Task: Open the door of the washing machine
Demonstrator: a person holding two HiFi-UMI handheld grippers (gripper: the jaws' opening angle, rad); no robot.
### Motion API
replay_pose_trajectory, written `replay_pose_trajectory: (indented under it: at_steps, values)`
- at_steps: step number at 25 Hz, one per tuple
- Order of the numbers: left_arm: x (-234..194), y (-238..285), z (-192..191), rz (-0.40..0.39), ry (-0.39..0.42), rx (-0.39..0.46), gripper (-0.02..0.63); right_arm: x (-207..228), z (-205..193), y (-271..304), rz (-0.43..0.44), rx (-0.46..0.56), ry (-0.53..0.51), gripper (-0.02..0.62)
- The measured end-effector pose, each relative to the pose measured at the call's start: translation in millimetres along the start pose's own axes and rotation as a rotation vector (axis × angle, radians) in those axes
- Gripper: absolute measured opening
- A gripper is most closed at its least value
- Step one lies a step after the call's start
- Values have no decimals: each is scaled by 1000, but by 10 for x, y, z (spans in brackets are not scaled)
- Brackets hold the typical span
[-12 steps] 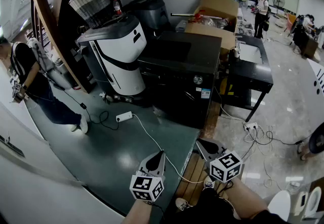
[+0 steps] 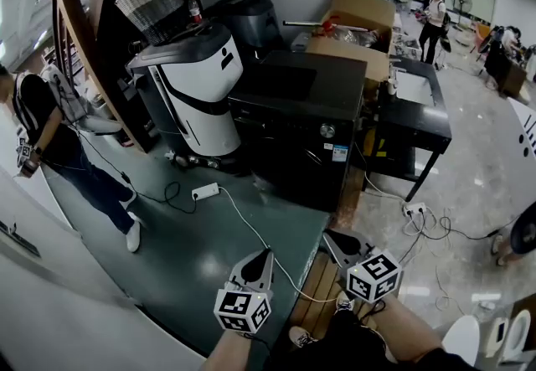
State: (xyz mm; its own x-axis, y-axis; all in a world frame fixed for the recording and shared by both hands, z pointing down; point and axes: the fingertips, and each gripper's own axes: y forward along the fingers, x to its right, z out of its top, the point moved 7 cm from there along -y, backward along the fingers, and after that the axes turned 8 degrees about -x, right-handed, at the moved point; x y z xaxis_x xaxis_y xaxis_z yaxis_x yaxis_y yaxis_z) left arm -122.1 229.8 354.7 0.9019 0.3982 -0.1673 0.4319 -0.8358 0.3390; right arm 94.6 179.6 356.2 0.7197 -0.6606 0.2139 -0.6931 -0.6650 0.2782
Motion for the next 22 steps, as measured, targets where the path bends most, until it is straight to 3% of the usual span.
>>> replay_pose_trajectory:
  at_steps: [19, 22]
  values:
    - [-28, -198, 334, -18, 70, 80, 18, -290, 408, -78, -2, 95, -81, 17]
    - [-42, -228, 385, -20, 77, 92, 63, -343, 467, -85, 4, 110, -103, 21]
